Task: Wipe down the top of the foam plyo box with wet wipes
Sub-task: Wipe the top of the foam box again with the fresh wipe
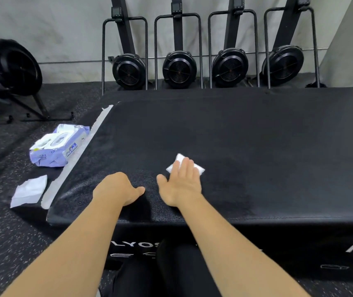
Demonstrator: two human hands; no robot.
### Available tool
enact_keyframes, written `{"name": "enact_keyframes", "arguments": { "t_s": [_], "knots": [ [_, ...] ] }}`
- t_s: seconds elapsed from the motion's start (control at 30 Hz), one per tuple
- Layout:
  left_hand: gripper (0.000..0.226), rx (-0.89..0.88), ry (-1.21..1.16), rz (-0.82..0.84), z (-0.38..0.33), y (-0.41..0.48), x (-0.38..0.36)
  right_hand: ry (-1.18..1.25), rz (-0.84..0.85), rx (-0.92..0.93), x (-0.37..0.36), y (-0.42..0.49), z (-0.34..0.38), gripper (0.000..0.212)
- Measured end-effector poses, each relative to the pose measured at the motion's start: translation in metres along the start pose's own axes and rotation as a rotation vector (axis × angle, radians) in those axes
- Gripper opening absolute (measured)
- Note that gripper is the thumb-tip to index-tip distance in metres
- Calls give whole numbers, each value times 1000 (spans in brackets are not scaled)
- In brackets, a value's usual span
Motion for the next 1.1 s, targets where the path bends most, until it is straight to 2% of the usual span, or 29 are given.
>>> {"name": "enact_keyframes", "arguments": {
  "t_s": [0.17,0.3,0.5,0.7,0.9,1.0,1.1],
  "knots": [
    [31,-1,-18,-31,1,1,0,16,103,282,-5,6,42,67],
    [47,-3,3,-16,1,0,0,6,105,372,7,14,13,63],
    [51,14,-15,-15,5,0,-6,6,-46,236,27,23,-77,48],
    [51,15,1,-17,3,-2,-6,-17,-12,32,36,32,-129,57],
    [50,8,12,-25,1,-4,-4,-10,-63,-137,23,30,-74,74],
    [49,10,14,-24,1,-3,-4,-21,-48,-55,13,29,-29,76],
    [48,1,21,-32,0,-1,-4,-41,-27,118,7,29,15,73]
  ]
}}
Point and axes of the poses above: each hand's wrist, its own y-axis towards the middle knuckle, its own x-axis out of the back of the hand, z = x × y, the point moved 2 cm from there along y, towards the middle knuckle, and after that the axes turned 1 degree about -y, right-handed, at the moved point
